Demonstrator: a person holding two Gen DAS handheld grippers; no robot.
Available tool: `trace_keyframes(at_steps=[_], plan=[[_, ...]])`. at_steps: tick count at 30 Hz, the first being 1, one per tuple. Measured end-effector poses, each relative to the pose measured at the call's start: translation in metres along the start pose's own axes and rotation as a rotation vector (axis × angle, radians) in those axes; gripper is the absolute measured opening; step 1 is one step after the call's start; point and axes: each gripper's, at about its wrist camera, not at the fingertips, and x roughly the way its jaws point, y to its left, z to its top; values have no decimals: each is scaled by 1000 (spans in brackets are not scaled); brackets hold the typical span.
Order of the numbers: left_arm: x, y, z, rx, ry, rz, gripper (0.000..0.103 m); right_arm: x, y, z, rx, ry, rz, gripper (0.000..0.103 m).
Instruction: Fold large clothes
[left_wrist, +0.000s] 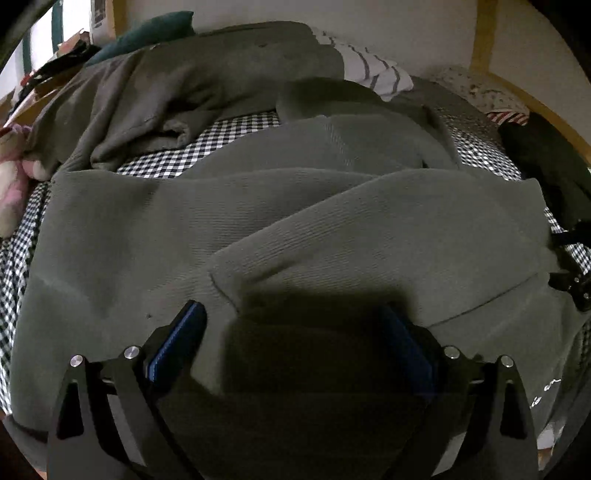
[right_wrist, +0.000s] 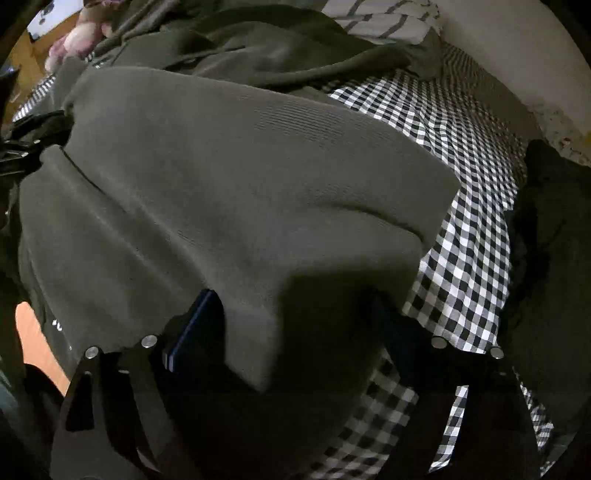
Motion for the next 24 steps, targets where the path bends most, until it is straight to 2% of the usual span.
trace_keyframes(at_steps=[3,5,6,8,10,12,14,15,17,19,20,22,24], plan=[[-7,0,8,7,-8,-22,95,-9,-6,5,29,-16,60,88],[-21,1,19,22,-79,-65,95,-24,-16,11,70,-79,138,93],[-32,2,31,35,-130,-87,95,-34,-26,20,106,-123,191,95],[-38,2,55,51,-171,-118,96,-43,-41,37,169,-184,272,100],[-35,0,82,65,-189,-145,97,-45,-62,60,255,-236,381,100],[-22,-9,112,88,-168,-176,97,-39,-86,87,334,-263,434,100],[-4,-26,137,116,-138,-241,97,-29,-106,109,400,-277,457,100],[8,-39,152,138,-124,-294,97,-18,-123,123,459,-275,483,100],[32,-68,173,186,-96,-348,97,5,-148,148,557,-245,531,100],[62,-99,193,255,-68,-317,97,31,-171,173,646,-211,586,99],[83,-110,206,264,-48,-262,97,43,-178,186,673,-201,606,99],[110,-112,224,225,-13,-208,97,69,-187,209,705,-175,629,99],[126,-97,243,173,-5,-146,97,94,-185,232,701,-132,659,99]])
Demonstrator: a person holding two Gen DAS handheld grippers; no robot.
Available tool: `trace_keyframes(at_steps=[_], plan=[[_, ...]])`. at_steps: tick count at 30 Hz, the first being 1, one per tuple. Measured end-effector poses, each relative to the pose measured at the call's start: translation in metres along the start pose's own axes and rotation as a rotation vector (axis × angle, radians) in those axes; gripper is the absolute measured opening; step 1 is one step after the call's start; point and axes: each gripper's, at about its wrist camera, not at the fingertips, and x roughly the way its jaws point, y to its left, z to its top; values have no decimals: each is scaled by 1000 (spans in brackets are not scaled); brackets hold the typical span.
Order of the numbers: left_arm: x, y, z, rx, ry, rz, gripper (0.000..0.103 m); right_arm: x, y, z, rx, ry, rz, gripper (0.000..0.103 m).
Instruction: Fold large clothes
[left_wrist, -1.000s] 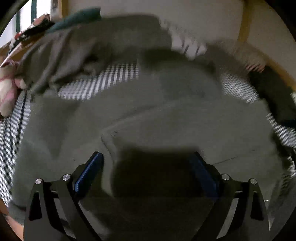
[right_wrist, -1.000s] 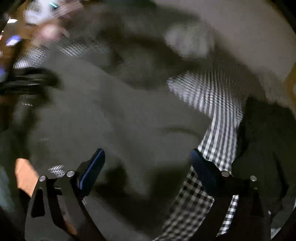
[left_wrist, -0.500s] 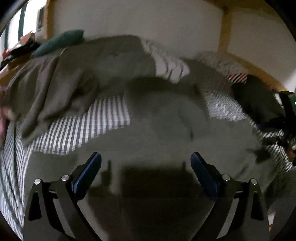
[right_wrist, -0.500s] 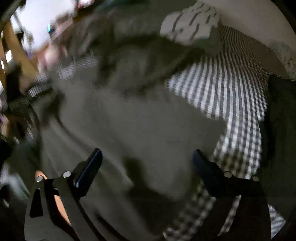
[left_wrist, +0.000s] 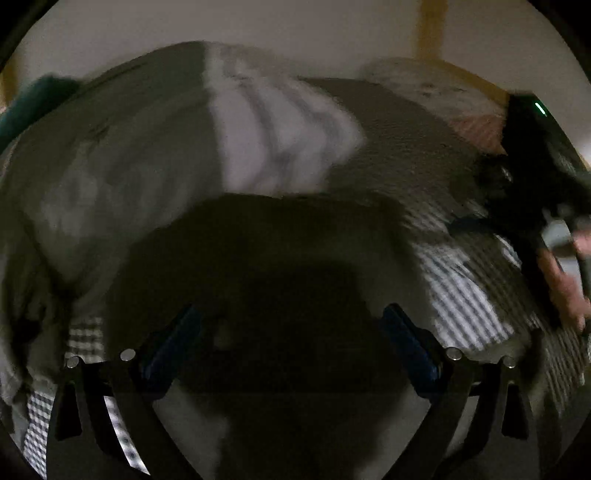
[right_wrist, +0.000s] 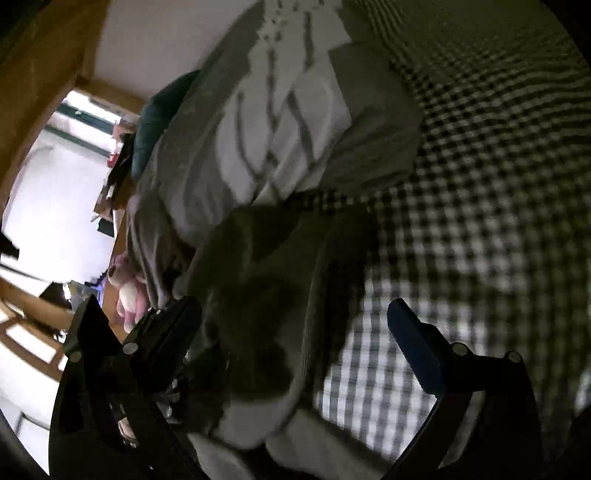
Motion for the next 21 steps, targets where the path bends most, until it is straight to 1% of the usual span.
trace_keyframes(at_steps=[2,4,5,6,7,8,9,11,12,14,15,16,17,18,19,20,21], plan=[[0,25,10,-37,-14,57,97,20,1,11,-14,37,10,95],[-4,62,16,-75,-35,102,97,39,4,16,-33,65,18,93],[-1,75,16,-84,-20,91,97,45,5,16,-44,70,13,91],[5,85,16,-87,13,65,97,53,6,17,-52,80,16,88],[15,95,12,-89,67,38,97,60,5,18,-57,87,16,85],[20,101,9,-87,93,25,97,63,4,18,-61,85,20,85],[26,105,4,-71,109,27,97,67,5,18,-68,83,24,86],[33,110,-6,-51,97,80,97,72,6,18,-79,81,39,87],[35,109,-6,-60,88,64,97,74,6,20,-71,81,51,87],[42,116,-11,-117,81,-38,97,79,8,21,-85,84,54,87],[52,120,-16,-168,102,-137,97,78,9,20,-94,84,53,87],[57,122,-19,-202,114,-193,97,77,10,19,-107,85,60,78],[58,124,-21,-223,109,-205,97,79,12,19,-113,91,62,69],[56,124,-22,-233,82,-221,97,81,13,18,-121,98,62,48],[55,125,-22,-239,72,-244,88,83,15,17,-144,107,69,36],[54,125,-22,-250,70,-274,47,83,17,16,-169,105,67,25],[55,126,-21,-264,75,-297,27,81,17,14,-178,98,68,24]])
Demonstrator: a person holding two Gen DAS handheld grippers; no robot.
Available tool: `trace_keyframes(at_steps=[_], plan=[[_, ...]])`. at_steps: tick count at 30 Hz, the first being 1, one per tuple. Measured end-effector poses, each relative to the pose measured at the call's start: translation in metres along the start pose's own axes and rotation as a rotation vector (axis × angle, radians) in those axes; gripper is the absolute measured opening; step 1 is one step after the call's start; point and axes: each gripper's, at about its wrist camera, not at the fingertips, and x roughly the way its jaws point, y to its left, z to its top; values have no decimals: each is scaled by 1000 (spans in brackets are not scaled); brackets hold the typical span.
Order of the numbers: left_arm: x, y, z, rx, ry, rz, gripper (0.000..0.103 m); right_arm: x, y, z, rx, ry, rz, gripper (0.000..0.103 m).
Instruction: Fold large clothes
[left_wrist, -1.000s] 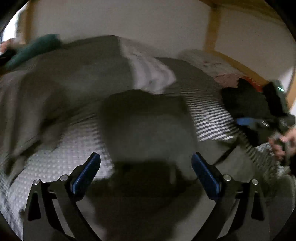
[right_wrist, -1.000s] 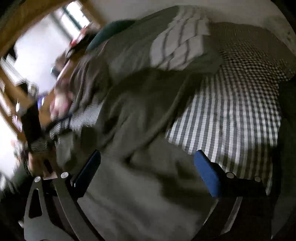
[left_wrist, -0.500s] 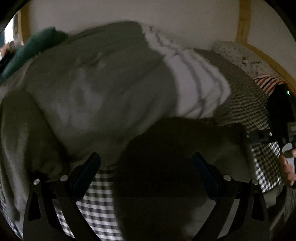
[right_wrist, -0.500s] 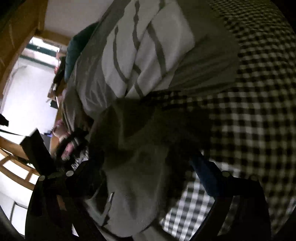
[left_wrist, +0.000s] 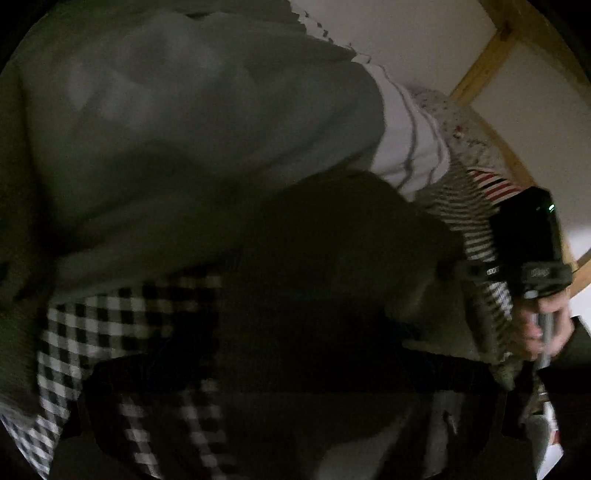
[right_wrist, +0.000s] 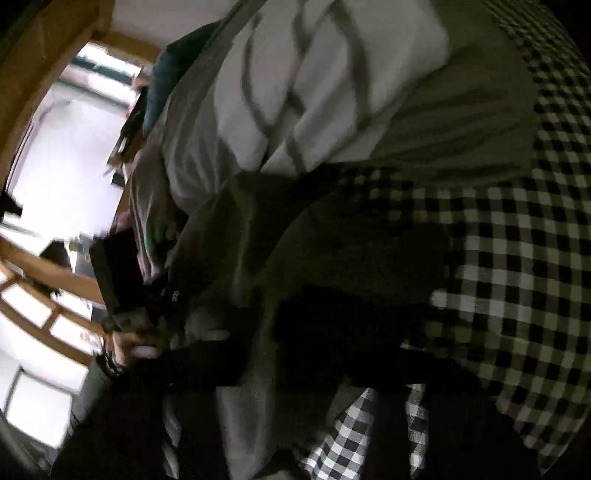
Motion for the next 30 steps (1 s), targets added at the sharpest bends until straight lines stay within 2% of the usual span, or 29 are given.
trace_keyframes(at_steps=[1,4,10,12,17,23,30], plan=[[-1,1,0,-23,2,-34,18,-3,1,0,-7,-12,9,20],[-9,-8,0,-6,-4,-40,13,-11,7,0,-24,-60,46,18],[-50,-24,10,-11,-120,-105,11,-40,31,10,-53,-166,101,13],[-63,-27,10,-10,-143,-115,11,-51,39,14,-51,-211,146,13],[-107,-44,9,25,-221,-155,11,-75,82,14,-112,-280,230,13],[-162,-70,-10,86,-298,-180,11,-105,131,-9,-190,-297,305,13],[-216,-85,-46,123,-390,-200,11,-138,179,-55,-265,-304,395,13]])
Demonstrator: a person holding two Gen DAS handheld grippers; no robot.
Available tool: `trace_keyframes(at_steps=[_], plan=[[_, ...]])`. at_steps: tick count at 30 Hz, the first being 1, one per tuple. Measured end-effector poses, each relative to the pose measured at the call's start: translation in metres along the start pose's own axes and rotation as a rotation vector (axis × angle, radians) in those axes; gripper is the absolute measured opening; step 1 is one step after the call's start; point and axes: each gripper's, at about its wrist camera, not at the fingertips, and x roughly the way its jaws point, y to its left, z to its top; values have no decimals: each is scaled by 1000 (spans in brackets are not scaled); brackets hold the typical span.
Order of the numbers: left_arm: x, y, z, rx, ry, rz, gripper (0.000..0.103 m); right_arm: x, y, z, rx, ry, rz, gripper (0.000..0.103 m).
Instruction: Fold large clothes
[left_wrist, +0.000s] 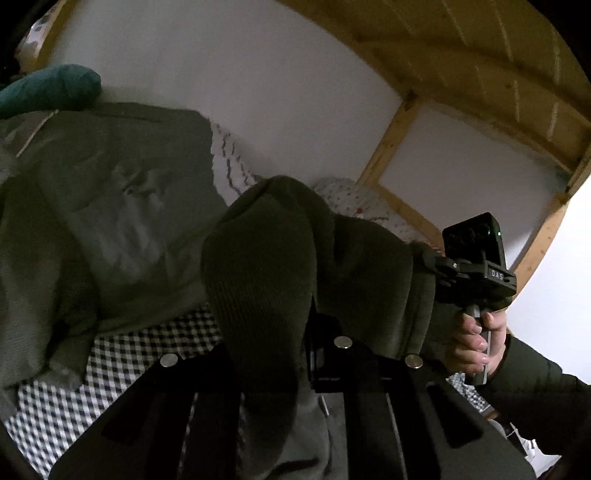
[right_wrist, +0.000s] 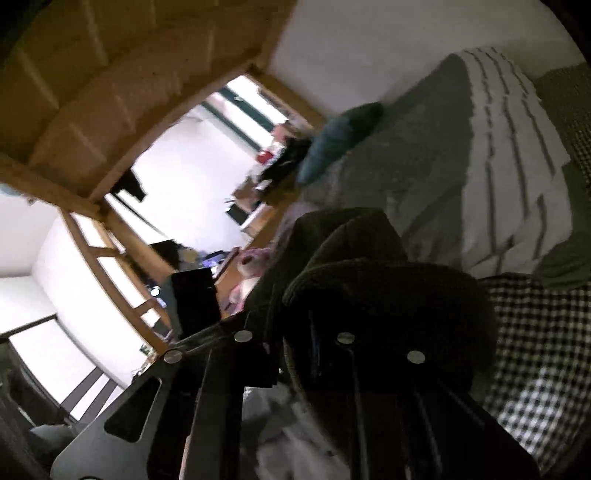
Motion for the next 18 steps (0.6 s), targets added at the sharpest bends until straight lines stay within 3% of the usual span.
trace_keyframes(at_steps=[6,10,14,18], plan=[[-34,-22,-34,22,-45,7,11,-11,35,-44,-9,32,61,13],[-59,-36,-75,29,-69,10,11,-23,54,-96,-11,79,109,13],[-78,-52,-121,111,-96,72,11,-27,59,-154,15,144,127,13],[-88,-47,-157,45,-64,71,11,-22,54,-209,73,213,114,13]])
